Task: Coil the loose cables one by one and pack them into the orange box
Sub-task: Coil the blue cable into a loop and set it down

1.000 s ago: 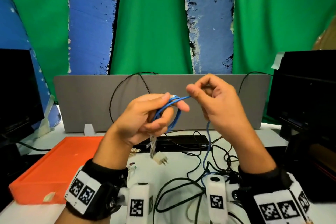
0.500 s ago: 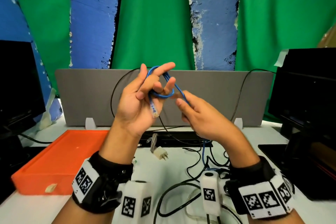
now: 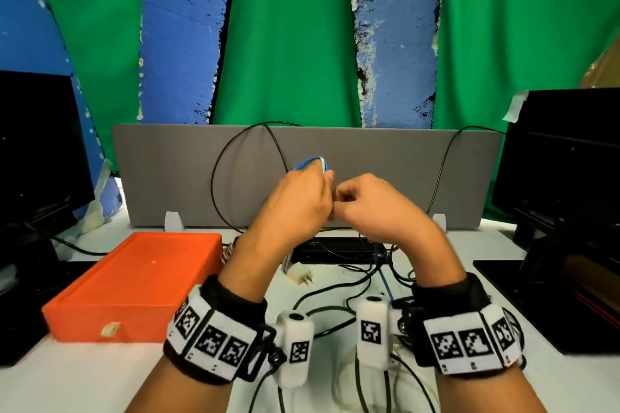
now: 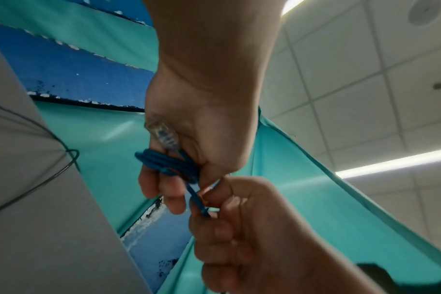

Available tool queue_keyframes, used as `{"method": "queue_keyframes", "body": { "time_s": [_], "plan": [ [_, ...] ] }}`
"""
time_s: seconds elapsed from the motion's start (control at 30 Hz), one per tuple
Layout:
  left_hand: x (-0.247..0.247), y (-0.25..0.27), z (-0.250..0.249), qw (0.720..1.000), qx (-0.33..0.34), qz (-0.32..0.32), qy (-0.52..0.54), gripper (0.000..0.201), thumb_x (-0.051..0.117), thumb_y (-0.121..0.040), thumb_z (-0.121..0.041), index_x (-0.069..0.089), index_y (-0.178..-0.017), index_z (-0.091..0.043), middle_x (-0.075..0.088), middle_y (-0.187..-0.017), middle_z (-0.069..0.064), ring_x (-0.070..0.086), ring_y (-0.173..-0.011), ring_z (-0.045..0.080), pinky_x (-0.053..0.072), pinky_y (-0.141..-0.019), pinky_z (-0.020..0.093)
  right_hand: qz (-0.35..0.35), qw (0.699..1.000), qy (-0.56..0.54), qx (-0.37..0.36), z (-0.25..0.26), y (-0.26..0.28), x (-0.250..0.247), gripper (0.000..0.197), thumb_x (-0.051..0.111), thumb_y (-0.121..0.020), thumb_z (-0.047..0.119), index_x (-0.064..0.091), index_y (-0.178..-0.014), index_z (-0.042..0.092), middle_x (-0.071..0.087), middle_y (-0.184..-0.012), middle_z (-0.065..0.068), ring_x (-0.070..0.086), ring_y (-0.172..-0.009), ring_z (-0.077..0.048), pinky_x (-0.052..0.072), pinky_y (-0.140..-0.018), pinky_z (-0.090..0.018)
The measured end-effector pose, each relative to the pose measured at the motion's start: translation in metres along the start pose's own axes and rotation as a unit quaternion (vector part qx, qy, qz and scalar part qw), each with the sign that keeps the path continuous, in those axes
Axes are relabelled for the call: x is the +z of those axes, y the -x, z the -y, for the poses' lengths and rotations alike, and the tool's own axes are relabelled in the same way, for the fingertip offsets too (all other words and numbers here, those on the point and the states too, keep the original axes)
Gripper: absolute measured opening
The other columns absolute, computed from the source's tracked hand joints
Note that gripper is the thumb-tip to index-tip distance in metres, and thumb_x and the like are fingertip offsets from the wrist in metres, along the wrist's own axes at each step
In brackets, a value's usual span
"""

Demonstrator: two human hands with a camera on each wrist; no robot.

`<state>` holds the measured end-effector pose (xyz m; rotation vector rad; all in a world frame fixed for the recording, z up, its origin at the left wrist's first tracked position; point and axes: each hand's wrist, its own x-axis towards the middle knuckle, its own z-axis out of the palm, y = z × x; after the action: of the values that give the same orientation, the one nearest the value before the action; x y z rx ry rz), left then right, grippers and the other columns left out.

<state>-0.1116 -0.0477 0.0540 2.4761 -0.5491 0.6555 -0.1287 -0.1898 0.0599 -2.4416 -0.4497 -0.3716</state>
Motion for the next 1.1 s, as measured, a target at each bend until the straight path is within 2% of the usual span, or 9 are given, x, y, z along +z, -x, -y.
{"method": "queue_keyframes", "body": {
  "time_s": [0.17,0.33,0.43,0.5,0.6,0.73,0.87,0.97,1.1],
  "plan": [
    [-0.015,0.009,0.011,0.939,0.009,0.246,0.242,0.039,0.036,-0.105,-0.022,0.064,-0.084,-0.005,0.056,-0.046,0.0,0.041,-0.041,0.019,0.042,-0.055,0.033,-0.06,0.991,-0.117,-0.002,0.0,0.004,0.0,0.019,0.052,-0.088,0.02,0.052,-0.069,0.018,0.062,-0.058,0.0,0.055,-0.052,-0.012,0.042,-0.052,-0.033],
    [-0.028,0.016,0.028,0.864,0.04,0.314,0.391,0.036,0.042,-0.105,-0.025,0.059,-0.089,0.003,0.04,-0.045,0.002,0.026,-0.039,0.011,0.029,-0.042,0.023,-0.077,0.99,-0.114,-0.043,0.016,0.012,0.003,0.014,0.047,-0.086,0.027,0.051,-0.074,0.02,0.06,-0.06,0.001,0.051,-0.057,-0.018,0.041,-0.056,-0.035],
    [-0.03,0.016,0.03,0.837,0.051,0.292,0.461,0.031,0.042,-0.102,-0.025,0.054,-0.083,-0.004,0.039,-0.044,0.001,0.032,-0.038,0.014,0.035,-0.046,0.027,-0.033,0.986,-0.161,-0.039,0.013,0.013,-0.002,0.011,0.046,-0.091,0.027,0.053,-0.085,0.021,0.052,-0.059,0.006,0.041,-0.052,-0.013,0.041,-0.054,-0.034],
    [-0.029,0.014,0.029,0.816,0.055,0.243,0.521,0.029,0.04,-0.103,-0.021,0.053,-0.08,-0.008,0.041,-0.044,0.001,0.054,-0.044,0.02,0.053,-0.067,0.038,0.005,0.972,-0.233,-0.031,0.007,0.014,-0.01,0.007,0.047,-0.096,0.022,0.054,-0.095,0.021,0.043,-0.053,0.009,0.036,-0.049,-0.013,0.042,-0.052,-0.035],
    [-0.026,0.009,0.029,0.776,0.032,0.202,0.597,0.031,0.039,-0.102,-0.02,0.058,-0.084,-0.004,0.039,-0.038,0.0,0.068,-0.057,0.03,0.054,-0.091,0.046,-0.037,0.971,-0.217,-0.089,-0.007,0.012,-0.022,0.007,0.056,-0.1,0.017,0.061,-0.095,0.017,0.047,-0.057,0.01,0.039,-0.053,-0.009,0.037,-0.053,-0.023],
    [-0.018,0.008,0.023,0.731,0.033,0.272,0.625,0.044,0.038,-0.101,-0.026,0.068,-0.11,0.003,0.034,-0.036,-0.004,0.058,-0.039,0.02,0.058,-0.076,0.037,-0.154,0.955,-0.192,-0.166,-0.012,0.003,-0.025,0.011,0.066,-0.096,0.016,0.069,-0.086,0.016,0.063,-0.072,0.009,0.052,-0.067,-0.003,0.041,-0.064,-0.017],
    [-0.02,0.006,0.013,0.601,0.055,0.256,0.755,0.05,0.034,-0.102,-0.033,0.067,-0.112,0.003,0.025,-0.041,-0.006,0.045,-0.032,0.007,0.056,-0.069,0.027,-0.183,0.946,-0.223,-0.149,-0.016,-0.007,-0.017,0.021,0.06,-0.1,0.024,0.067,-0.081,0.028,0.05,-0.057,0.013,0.042,-0.049,0.0,0.032,-0.05,-0.011],
    [-0.026,0.002,0.013,0.522,0.05,0.214,0.824,0.047,0.028,-0.106,-0.037,0.061,-0.099,-0.004,0.029,-0.042,-0.004,0.037,-0.031,0.007,0.053,-0.067,0.023,-0.165,0.96,-0.169,-0.148,-0.022,-0.013,-0.009,0.021,0.055,-0.102,0.028,0.067,-0.085,0.029,0.045,-0.061,0.005,0.039,-0.054,-0.004,0.033,-0.053,-0.023],
    [-0.032,-0.003,0.022,0.531,0.028,0.138,0.836,0.038,0.028,-0.108,-0.034,0.053,-0.089,-0.013,0.038,-0.044,-0.005,0.038,-0.032,0.007,0.048,-0.058,0.019,-0.097,0.985,-0.096,-0.103,-0.03,-0.014,-0.005,0.018,0.051,-0.103,0.035,0.065,-0.098,0.025,0.051,-0.068,-0.001,0.048,-0.065,-0.014,0.047,-0.066,-0.041]
  ]
}}
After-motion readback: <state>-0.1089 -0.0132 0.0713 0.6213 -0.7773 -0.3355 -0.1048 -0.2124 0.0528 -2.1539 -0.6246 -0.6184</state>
